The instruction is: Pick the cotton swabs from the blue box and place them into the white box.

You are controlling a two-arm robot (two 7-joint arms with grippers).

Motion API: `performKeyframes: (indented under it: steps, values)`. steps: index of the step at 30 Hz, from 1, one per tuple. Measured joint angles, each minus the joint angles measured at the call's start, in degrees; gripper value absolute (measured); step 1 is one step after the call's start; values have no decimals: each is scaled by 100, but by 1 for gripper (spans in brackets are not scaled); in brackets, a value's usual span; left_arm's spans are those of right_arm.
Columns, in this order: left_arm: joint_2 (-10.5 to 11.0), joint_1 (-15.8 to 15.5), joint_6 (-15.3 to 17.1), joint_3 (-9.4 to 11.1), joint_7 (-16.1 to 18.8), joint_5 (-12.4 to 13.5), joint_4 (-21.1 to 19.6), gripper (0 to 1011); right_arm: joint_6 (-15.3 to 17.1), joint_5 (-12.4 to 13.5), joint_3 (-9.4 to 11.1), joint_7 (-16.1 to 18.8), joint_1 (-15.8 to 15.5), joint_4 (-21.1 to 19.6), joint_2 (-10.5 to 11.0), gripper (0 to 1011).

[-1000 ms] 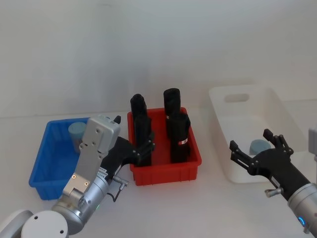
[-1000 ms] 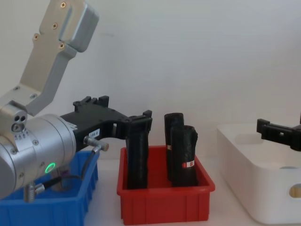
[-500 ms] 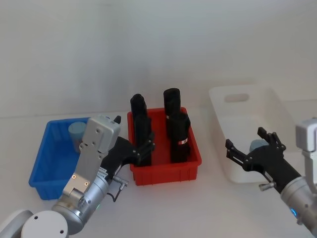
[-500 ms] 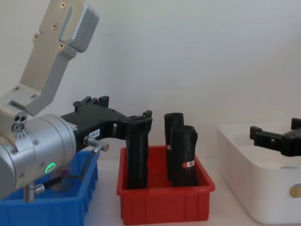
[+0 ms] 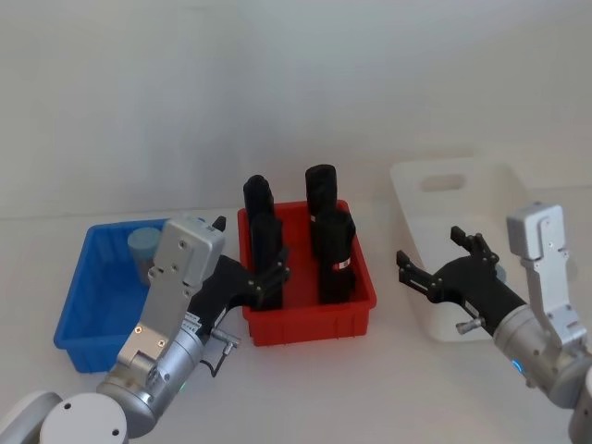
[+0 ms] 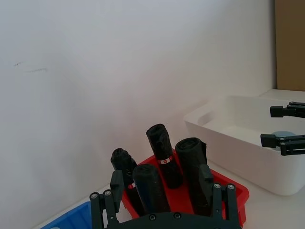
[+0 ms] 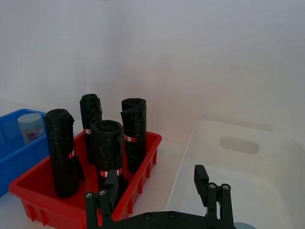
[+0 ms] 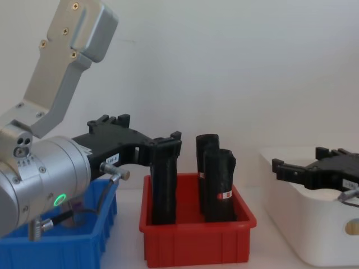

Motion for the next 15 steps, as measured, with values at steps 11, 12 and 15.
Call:
performKeyframes:
  steps: [11, 12, 15]
  values:
    - [0, 0, 0, 0, 0, 0, 0, 1004, -206, -174, -91, 601, 759, 1075, -300, 1002]
    - [0, 0, 0, 0, 1, 0, 0, 1004, -224, -184, -100, 653, 826, 1171, -326, 1002]
    - [0, 0, 0, 0, 1, 0, 0, 1004, -279, -209, -123, 814, 1036, 1454, -410, 1002]
